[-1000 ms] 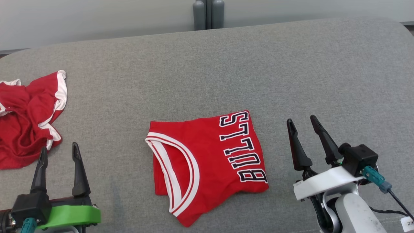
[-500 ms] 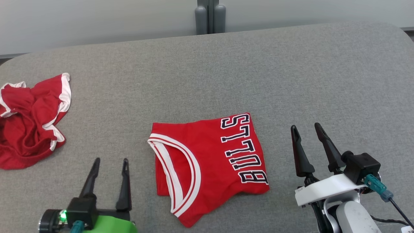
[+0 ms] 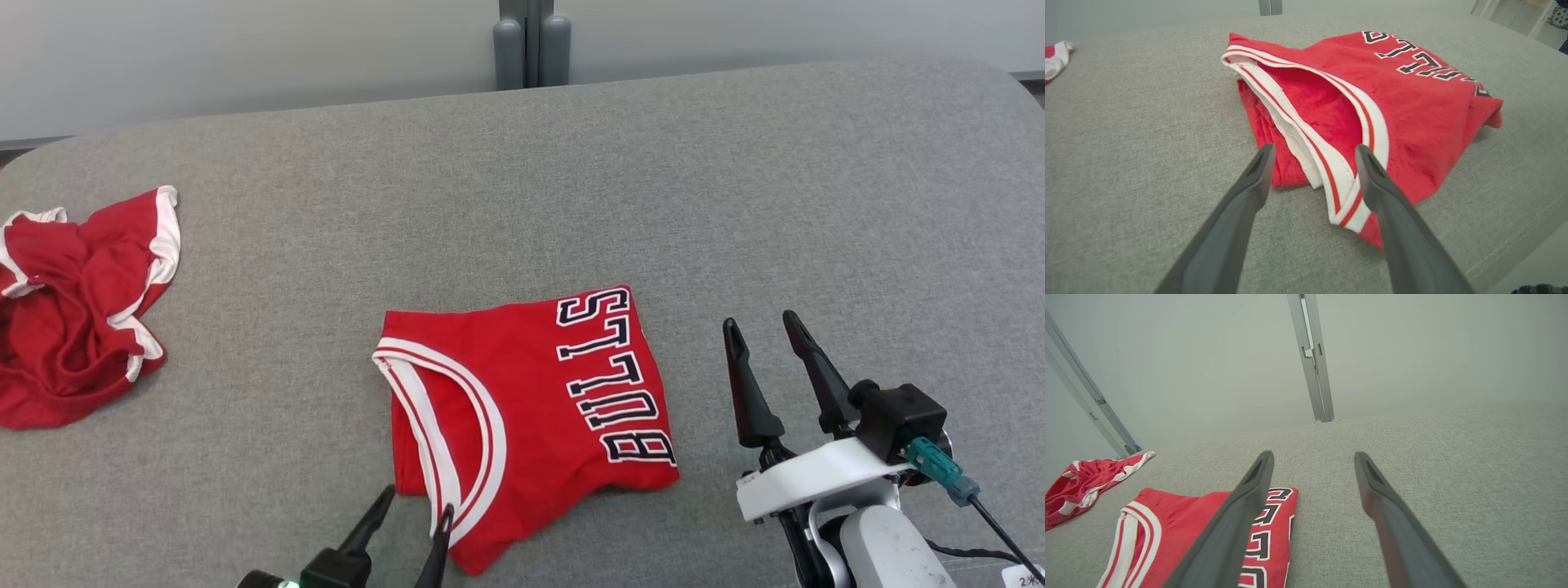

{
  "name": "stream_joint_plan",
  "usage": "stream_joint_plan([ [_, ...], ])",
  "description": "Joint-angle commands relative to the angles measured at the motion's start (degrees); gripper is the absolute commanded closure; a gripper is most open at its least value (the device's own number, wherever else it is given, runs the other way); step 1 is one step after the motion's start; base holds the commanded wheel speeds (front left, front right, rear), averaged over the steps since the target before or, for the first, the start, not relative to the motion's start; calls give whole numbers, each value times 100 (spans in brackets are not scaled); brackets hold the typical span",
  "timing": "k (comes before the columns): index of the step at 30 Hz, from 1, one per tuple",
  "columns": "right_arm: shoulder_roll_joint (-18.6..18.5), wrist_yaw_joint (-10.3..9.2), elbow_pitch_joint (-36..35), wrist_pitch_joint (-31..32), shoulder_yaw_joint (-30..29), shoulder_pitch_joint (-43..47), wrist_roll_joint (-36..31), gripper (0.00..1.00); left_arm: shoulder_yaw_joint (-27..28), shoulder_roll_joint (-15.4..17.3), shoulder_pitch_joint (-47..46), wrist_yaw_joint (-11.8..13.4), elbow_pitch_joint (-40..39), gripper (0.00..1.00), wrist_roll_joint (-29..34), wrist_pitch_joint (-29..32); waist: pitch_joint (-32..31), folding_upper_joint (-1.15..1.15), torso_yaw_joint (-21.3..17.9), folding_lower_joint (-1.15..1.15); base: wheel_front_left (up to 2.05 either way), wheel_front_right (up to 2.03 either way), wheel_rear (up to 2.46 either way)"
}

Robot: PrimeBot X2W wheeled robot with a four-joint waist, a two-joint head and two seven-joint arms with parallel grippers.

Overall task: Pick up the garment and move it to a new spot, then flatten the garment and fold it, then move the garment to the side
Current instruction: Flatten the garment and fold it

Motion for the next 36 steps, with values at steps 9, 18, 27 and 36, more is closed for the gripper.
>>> stream_joint_plan([
  [9,-3,0,7,-23,-23,-101,-17,0,-886,366,-354,-16,670,0,-1107,-2,110,0,-88,0,0,0,0],
  [18,-3,0,30,-23,-6,-150,-25,0,-1439,429,-682,-17,1009,0,-2004,1,160,0,-149,0,0,0,0],
  [27,-3,0,21,-23,-59,-110,-67,0,-1545,565,-871,-17,985,100,-2315,0,184,0,-117,0,0,0,0],
  [36,-3,0,96,-23,-102,-61,-117,0,-1267,860,-705,64,581,100,-2123,0,170,0,-50,0,0,0,0],
])
